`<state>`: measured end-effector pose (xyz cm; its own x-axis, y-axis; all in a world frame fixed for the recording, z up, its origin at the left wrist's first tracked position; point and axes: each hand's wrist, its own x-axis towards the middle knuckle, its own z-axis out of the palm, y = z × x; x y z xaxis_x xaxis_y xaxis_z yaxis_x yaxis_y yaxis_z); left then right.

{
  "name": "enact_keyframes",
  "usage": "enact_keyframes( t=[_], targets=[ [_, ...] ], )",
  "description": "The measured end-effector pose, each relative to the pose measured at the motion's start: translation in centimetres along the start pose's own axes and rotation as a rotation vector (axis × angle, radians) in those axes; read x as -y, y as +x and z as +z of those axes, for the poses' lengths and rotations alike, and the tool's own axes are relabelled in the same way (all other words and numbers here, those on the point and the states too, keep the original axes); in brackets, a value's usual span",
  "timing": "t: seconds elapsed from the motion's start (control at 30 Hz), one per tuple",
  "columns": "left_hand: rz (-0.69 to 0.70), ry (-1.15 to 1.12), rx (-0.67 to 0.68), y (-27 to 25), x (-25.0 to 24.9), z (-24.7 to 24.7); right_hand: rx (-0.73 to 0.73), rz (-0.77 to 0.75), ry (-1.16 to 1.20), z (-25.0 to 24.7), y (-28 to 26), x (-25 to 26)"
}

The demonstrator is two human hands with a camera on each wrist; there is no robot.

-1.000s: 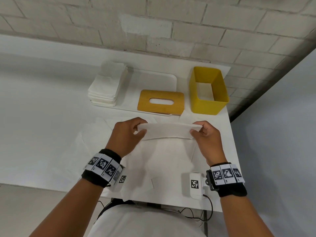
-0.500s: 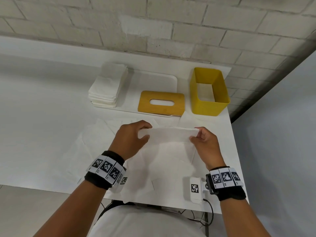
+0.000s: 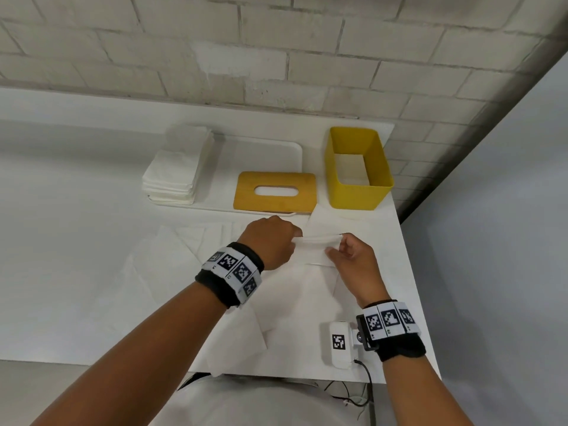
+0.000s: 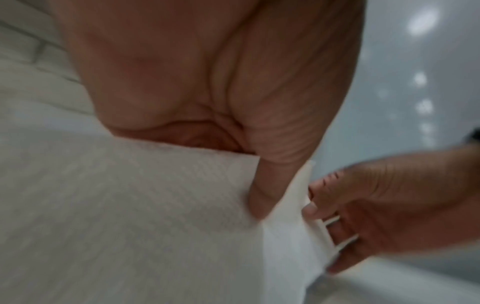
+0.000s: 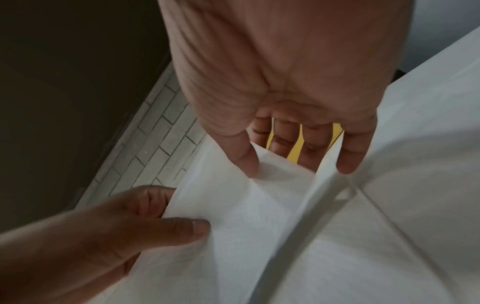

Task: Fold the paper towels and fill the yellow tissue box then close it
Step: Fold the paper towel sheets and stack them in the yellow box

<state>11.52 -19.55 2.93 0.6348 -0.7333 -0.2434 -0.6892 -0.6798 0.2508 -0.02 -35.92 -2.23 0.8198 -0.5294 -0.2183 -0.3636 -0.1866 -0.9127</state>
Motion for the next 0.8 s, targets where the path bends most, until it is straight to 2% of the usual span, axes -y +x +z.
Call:
enact_keyframes(
  t=[0.1,0.17,0.3,0.47,0.67,0.8],
  targets=[
    [0.033,-0.339,-0.151,-0.7,1.3,-0.5,-0.011,-0.026,0.187,-0.8,-0.3,1.3],
    [-0.006,-0.606,-0.239,-1.2,1.7,-1.3,-0.028,-0.028,0.321,-1.0,-0.2,2.2],
    [-0.116,-1.028,-0.305,-1.5,0.8,-1.5,0.008,-0.062,0.447,0.1,0.0,4.0],
    [-0.164,-1.088,-0.392,-1.2,-0.5,0.1,-0.035,-0.168,0.368,2.1,0.0,6.1],
    [-0.123,-1.016,-0.525,-1.4,-1.3,0.4,-0.209,-0.295,0.271,3.9,-0.3,7.0],
    [-0.138,-1.041,-0.518,-1.4,-0.7,1.6,-0.182,-0.317,0.250,4.3,-0.3,6.5]
  ],
)
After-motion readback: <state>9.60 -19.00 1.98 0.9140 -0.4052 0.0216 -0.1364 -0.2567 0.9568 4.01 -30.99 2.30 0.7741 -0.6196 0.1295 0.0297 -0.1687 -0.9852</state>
